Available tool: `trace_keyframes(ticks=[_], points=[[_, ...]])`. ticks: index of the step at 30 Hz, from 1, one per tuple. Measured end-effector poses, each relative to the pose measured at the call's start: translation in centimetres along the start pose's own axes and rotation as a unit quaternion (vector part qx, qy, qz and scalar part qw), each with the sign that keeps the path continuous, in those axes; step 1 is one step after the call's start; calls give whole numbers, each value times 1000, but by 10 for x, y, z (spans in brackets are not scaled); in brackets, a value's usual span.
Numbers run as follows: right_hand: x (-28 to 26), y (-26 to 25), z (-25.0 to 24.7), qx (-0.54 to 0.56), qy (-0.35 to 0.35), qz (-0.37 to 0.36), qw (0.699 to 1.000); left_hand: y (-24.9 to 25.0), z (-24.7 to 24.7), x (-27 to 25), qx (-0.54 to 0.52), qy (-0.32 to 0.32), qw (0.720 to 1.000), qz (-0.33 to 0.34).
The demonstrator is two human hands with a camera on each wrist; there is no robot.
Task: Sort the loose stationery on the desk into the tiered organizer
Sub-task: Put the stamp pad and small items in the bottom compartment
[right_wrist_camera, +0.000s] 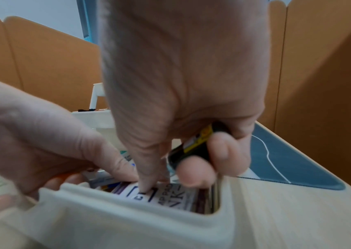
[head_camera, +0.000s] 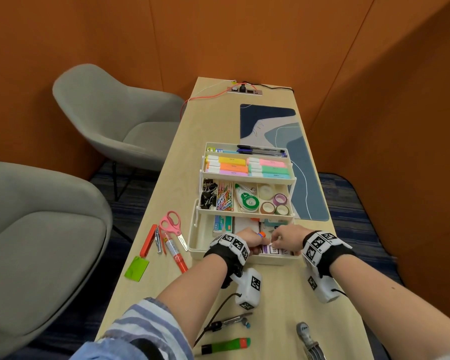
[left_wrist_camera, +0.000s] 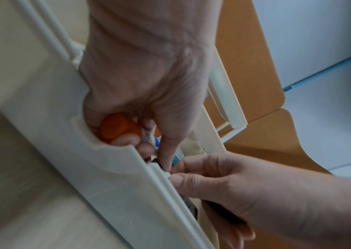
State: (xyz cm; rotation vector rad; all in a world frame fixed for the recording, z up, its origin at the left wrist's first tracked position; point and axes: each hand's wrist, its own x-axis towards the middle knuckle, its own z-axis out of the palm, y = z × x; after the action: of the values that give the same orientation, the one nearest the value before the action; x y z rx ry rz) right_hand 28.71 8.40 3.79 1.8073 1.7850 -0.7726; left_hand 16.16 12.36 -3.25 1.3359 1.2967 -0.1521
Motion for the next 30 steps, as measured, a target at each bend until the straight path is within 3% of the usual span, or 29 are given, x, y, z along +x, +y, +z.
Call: trace_keyframes(ticks=[7,14,21,27,30], points=[[6,2,-1,-11,1,-16,1000,5,-1,-4,-7,-21,999,-28],[7,1,-2,-26,2,-18,999,3,-1,-5,-25,-1,999,-32],[14,1,17,-34,87,48,994,5,11,1,48,49,997,24],[15,-2,29,-39,112,91,989,-1,13,-7,103,106,987,64],[14,-7,32,-43,121,101,987,1,5,-22,91,118,981,123]])
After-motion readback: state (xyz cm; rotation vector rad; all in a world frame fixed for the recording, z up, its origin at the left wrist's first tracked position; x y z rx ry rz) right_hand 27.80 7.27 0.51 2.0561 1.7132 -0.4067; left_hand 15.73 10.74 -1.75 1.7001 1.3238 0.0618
